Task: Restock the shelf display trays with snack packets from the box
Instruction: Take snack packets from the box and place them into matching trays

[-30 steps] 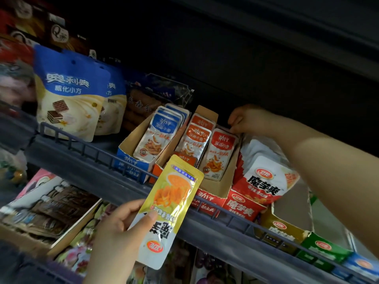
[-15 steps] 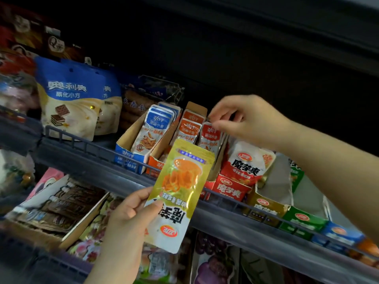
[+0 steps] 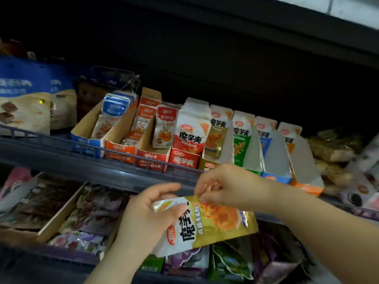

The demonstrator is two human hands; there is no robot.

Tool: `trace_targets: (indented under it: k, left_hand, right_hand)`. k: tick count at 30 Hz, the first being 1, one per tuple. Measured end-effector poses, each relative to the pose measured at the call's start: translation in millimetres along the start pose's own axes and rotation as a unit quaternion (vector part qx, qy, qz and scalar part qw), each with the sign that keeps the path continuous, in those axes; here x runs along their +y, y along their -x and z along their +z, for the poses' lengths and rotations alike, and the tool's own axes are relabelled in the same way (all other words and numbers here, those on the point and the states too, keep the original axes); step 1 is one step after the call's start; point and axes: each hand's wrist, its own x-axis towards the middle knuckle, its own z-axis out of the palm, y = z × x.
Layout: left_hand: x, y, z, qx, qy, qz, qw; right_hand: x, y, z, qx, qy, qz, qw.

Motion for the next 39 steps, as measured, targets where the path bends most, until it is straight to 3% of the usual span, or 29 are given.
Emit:
trace_targets:
  k: [3,7,9,11,18,22,25,28,32,36,39]
  left_hand:
    - [-4.8,-1.2,10.8,0.008,0.06,-0.021,0.998]
    - [-11.7,-1.5,33.4,-0.045,0.1,-0.045,0.993]
    - [-16.0,0.6,47.2,-0.058,0.094,-0.042,0.993]
    - [-20.6,2.4,59.1,-0.062,0.076,-0.03,0.995]
    - [-31.5,0.8,76.3,-0.062,-0.076,0.055,0.994]
    - [-33.5,-5.6,85.8,-0.055,-0.096,0.078,0.991]
    - [-33.4,-14.2,89.1,-0.048,-0.116,0.103,0.987]
    - [-32.8,-22.2,90.4,-0.03,-0.147,0.151,0.977]
    - [-35.5,-34.4,82.7,0.042,-0.267,0.232,0.934]
    - [-45.1,-49.4,75.5,0.051,-0.38,0.214,0.899]
    - [-51.4,-59.8,72.3,0.046,-0.457,0.187,0.869]
  right_hand:
    - [20.1,22.2,9.3,0.079,-0.138,0.06,0.986]
    - [41.3,44.8,25.6,0.248,-0.343,0.16,0.892]
    - [43.4,51.7,37.1,0.26,-0.434,0.195,0.84]
    - [44.6,55.4,47.7,0.253,-0.469,0.208,0.82]
    - [59.2,60.9,32.7,0.27,-0.5,0.162,0.807]
    - [72.2,56.6,9.4,0.283,-0.409,0.145,0.856]
    - [82.1,49.8,-6.9,0.23,-0.325,0.15,0.905]
    - [87.7,44.6,-19.8,0.197,-0.284,0.151,0.926]
    - [90.7,38.0,-46.6,0.243,-0.257,0.145,0.924]
    - [94.5,28.7,-77.3,0.33,-0.225,0.125,0.908]
    - [98.6,15.7,-95.0,0.406,-0.231,0.131,0.874]
